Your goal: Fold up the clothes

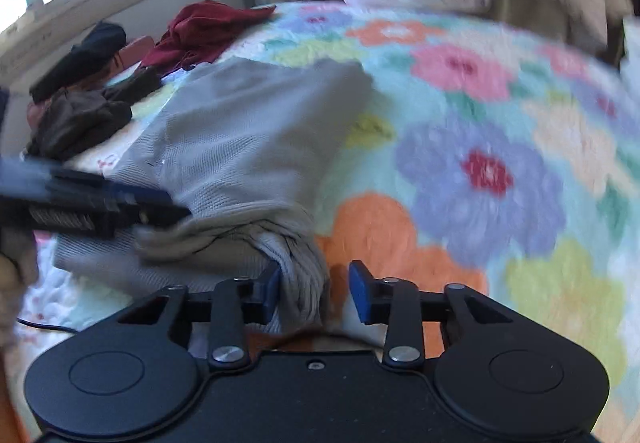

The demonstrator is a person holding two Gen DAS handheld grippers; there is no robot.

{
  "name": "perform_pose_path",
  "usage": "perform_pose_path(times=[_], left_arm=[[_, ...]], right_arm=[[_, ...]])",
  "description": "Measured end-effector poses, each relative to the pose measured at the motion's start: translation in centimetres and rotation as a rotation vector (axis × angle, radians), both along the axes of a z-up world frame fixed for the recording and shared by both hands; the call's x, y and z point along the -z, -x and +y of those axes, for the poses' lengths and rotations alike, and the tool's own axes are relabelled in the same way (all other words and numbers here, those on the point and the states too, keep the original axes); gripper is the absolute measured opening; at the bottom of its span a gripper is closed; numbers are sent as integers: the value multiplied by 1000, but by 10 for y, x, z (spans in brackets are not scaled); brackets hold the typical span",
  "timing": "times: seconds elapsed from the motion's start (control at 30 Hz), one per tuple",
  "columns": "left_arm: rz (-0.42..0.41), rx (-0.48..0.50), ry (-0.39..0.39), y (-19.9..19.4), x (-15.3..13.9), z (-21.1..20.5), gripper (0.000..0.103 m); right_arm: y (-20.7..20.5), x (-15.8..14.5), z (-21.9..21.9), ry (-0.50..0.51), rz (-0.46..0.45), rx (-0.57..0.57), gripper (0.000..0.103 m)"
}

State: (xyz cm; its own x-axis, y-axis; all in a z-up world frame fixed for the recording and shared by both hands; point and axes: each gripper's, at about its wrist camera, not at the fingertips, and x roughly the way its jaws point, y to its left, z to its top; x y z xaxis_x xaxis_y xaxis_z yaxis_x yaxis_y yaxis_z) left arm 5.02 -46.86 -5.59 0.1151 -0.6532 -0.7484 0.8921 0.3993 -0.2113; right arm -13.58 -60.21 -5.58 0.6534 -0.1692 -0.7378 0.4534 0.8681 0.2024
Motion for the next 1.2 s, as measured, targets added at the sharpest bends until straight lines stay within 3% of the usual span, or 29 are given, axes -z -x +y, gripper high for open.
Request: perform_pose_path(times=[0.13, 0.27, 0.33, 0.47, 0.57, 0.67, 0.8, 0.87, 1.0, 1.07, 1.1, 1.13, 1.17, 1.2], left_arm=[[-49, -6, -41, 0, -12, 5, 47], [-76, -48, -29, -20, -34, 37, 56], [-17, -69, -5, -41, -39, 58, 59], [196, -110, 45, -88, -28, 83, 60], [274, -130, 22, -96, -13, 85, 60], [367, -93, 9, -90, 3, 80, 61], [451, -94, -3, -85, 23, 75, 63], [476, -105, 16, -85, 28, 73, 68], [524, -112, 67, -81, 36, 67, 97], [499, -90, 67, -74, 36, 62, 101], [470, -77, 59, -70, 35, 59, 99], [432, -64, 53, -66, 32, 58, 78], [399, -51, 41, -62, 29, 57, 55], [375, -37, 23, -59, 28, 56, 13]], right_arm=[[13, 9, -6, -75, -13, 0, 37], [31, -1, -14, -165, -120, 13, 43], [38, -7, -23, -225, -198, 16, 49], [31, -13, -44, -314, -292, 12, 57], [12, -12, -57, -349, -297, -9, 61], [-9, -4, -63, -346, -237, -17, 61], [-15, 16, -65, -429, -207, -19, 61], [-14, 27, -61, -457, -188, -17, 61], [-14, 35, -50, -487, -199, -48, 62], [-18, 38, -45, -504, -203, -90, 64], [-20, 39, -42, -488, -201, -109, 64], [-21, 39, -39, -459, -198, -121, 59], [-22, 39, -38, -439, -197, -122, 39], [-21, 39, -40, -439, -202, -110, 25]])
